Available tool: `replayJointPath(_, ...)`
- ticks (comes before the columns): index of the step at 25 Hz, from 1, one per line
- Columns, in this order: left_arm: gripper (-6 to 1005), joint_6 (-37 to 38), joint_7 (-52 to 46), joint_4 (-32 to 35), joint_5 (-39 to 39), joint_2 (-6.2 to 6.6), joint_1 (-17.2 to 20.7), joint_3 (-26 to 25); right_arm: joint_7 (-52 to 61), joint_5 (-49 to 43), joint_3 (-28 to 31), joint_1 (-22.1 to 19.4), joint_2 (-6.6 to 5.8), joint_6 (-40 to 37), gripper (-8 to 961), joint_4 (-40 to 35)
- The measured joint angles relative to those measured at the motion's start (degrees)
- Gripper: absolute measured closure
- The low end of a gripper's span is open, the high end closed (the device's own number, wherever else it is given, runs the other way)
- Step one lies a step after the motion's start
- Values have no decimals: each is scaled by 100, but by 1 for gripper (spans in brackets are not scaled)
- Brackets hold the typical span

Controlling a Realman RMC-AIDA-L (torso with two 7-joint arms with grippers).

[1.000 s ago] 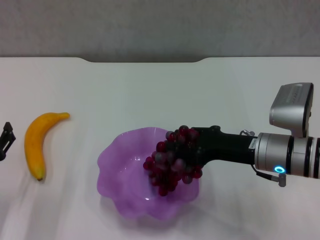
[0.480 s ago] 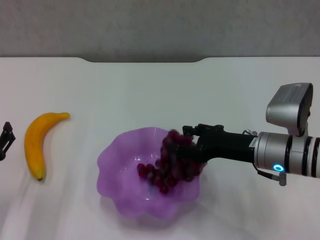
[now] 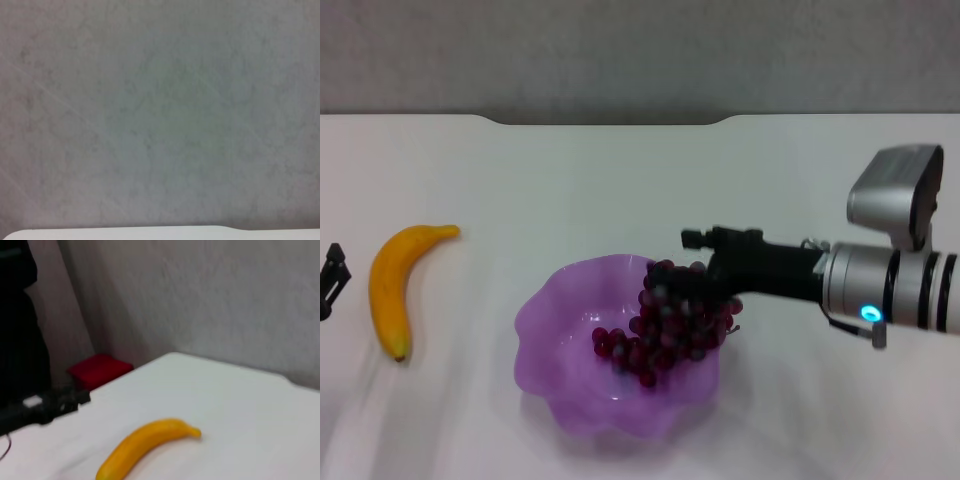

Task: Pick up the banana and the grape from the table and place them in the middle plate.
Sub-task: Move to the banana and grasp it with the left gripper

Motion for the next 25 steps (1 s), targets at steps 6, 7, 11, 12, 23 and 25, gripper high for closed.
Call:
replayJointPath(6,125,-17,3,4,0,0,-7,20,-195,-18,353,-86,-29,159,147,-662)
replayJointPath(7,125,-18,3,5,0,0,-5,21,-279,-58,444,-139,-43,159,149,-800)
replayJointPath(11,125,-28,4,10,0,0,6,19,-384,-406,864,-466,-66,129,262,-1382)
replayJointPath(12,125,-29,4,11,0,0,10,18,-386,-535,990,-595,-50,132,290,-1598)
replayJointPath(23,125,-50,-42,7,0,-3,11,44,-2598,1392,1526,-2073,71,225,745,-2466)
replayJointPath(25,125,-51,-52,5,13,-10,13,46,-3333,2167,1435,-2281,93,226,788,-2359)
